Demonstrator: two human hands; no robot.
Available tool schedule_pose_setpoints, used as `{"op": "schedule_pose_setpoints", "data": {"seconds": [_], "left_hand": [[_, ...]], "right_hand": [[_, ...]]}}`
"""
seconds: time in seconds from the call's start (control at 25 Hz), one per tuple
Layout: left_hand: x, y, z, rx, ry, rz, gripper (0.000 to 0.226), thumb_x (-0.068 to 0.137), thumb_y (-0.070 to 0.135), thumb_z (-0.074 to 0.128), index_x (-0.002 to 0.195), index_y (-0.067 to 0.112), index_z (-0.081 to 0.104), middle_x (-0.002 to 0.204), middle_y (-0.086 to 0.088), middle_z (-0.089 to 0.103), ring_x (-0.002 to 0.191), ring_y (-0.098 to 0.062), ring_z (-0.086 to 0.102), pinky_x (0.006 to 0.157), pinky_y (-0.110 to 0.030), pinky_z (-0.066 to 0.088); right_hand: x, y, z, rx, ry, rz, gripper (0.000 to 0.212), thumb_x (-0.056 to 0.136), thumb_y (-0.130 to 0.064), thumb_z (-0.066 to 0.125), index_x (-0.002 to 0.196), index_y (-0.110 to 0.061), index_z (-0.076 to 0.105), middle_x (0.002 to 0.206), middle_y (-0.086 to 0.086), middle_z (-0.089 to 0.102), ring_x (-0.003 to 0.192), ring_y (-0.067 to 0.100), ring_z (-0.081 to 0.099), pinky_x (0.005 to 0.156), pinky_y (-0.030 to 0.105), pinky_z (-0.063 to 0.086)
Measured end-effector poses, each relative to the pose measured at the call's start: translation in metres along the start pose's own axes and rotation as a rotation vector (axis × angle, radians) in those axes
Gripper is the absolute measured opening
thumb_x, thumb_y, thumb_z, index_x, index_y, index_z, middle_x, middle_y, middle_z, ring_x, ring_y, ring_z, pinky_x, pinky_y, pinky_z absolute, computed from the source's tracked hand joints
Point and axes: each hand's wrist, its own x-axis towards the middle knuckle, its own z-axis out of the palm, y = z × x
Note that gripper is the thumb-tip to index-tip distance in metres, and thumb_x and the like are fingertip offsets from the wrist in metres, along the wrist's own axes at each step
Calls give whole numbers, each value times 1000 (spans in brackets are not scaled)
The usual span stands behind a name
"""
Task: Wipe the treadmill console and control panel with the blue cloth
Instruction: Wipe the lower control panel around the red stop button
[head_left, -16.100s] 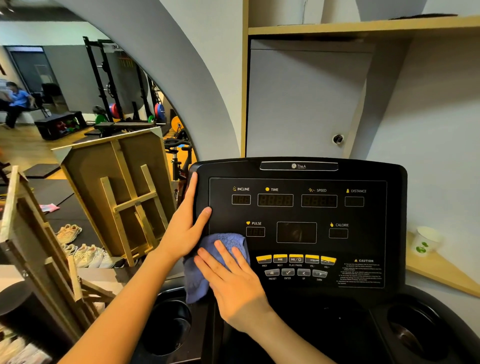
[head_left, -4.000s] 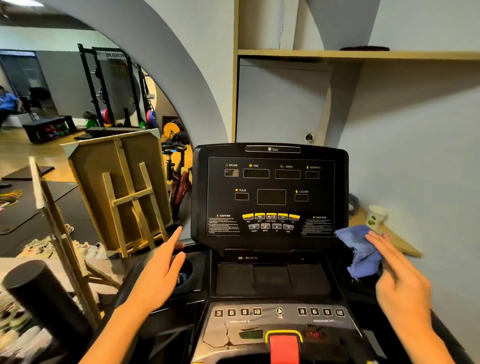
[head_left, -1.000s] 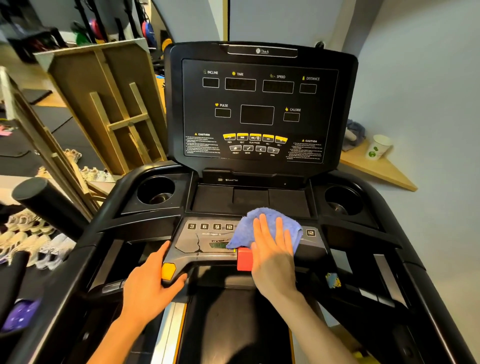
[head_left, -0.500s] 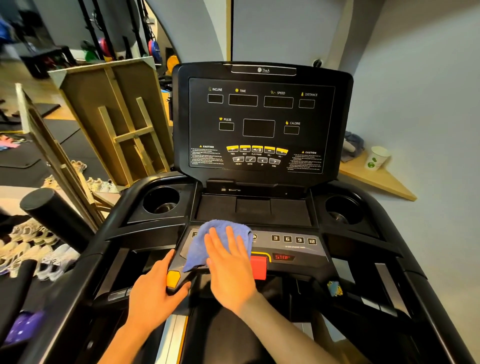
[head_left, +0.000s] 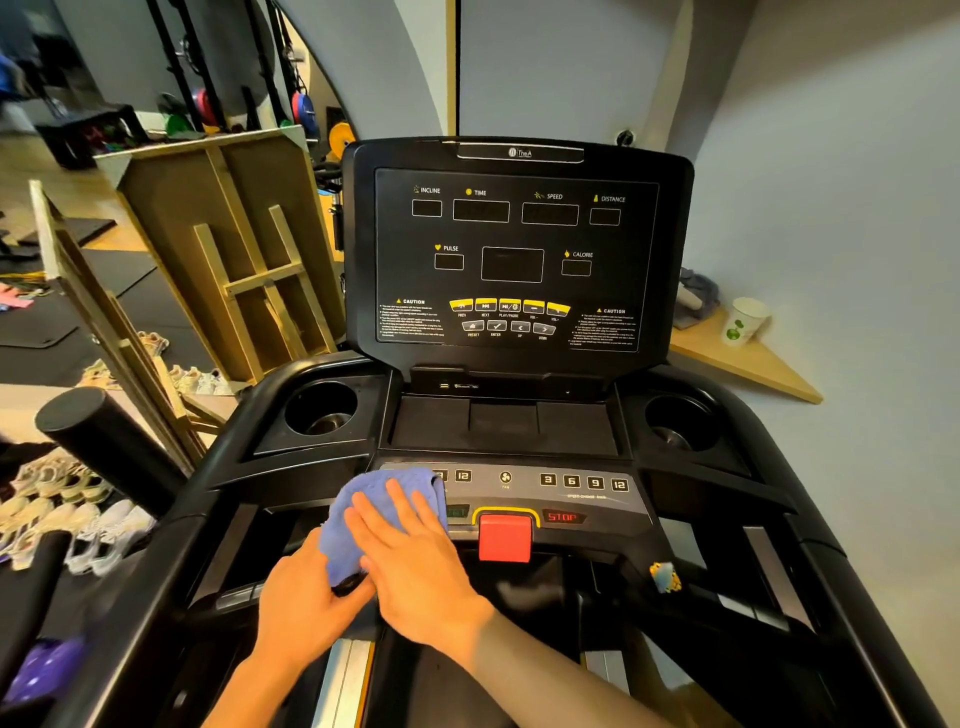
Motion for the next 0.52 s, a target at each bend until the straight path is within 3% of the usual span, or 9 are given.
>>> {"op": "schedule_pose_setpoints", "data": {"seconds": [0.08, 0.16, 0.24, 0.32, 0.36, 0.44, 0.52], "left_hand": [[0, -4, 5, -5, -3, 19, 31, 77, 66, 52, 72, 36, 52, 51, 18, 46, 43, -4, 50, 46, -17, 37], [0, -7, 5, -14, -8, 2, 31, 77, 64, 57, 73, 33, 57, 49, 19, 44, 49, -7, 54, 47, -19, 38], [-1, -9, 3, 15, -35, -92, 47, 70, 53, 77, 100, 19, 65, 61, 18, 50, 52, -8, 52, 52, -23, 42], [0, -10, 1, 33, -45, -167, 71, 63, 43, 86, 121, 13, 58, 70, 15, 53, 58, -7, 50, 56, -24, 44], [0, -6, -2, 14, -31, -138, 68, 65, 48, 81, 122, 21, 56, 71, 19, 51, 57, -5, 50, 54, -21, 42], [1, -2, -1, -2, -25, 19, 34, 80, 57, 57, 109, 41, 50, 65, 24, 49, 47, -1, 51, 53, -11, 34], [5, -7, 5, 20, -38, 140, 12, 85, 52, 44, 87, 40, 46, 54, 23, 43, 38, -13, 58, 48, -13, 37]], "right_hand": [[1, -4, 3, 53, -53, -32, 71, 98, -21, 51, 159, -13, 16, 168, 3, 6, 153, 31, -13, 121, 48, -12], [-2, -5, 8, 37, -57, -73, 71, 97, -23, 54, 158, -15, 20, 168, 2, 9, 153, 29, -11, 122, 48, -9], [-7, -1, 8, -29, -62, -105, 68, 96, -28, 58, 156, -20, 28, 166, 0, 20, 154, 29, 2, 123, 46, 0], [-12, 5, 4, -70, -31, -132, 67, 93, -28, 63, 153, -22, 34, 163, -2, 29, 153, 27, 13, 122, 43, 3], [-14, 9, 1, -39, -32, -140, 68, 93, -22, 63, 154, -22, 33, 163, -3, 27, 154, 25, 10, 122, 41, 0], [-16, 17, -4, 11, -64, -148, 73, 93, -11, 60, 157, -22, 27, 166, -3, 20, 154, 22, 0, 121, 39, -9], [-18, 24, -5, 3, -82, -154, 75, 92, -9, 59, 158, -22, 25, 166, -3, 17, 154, 21, -2, 121, 40, -9]]}}
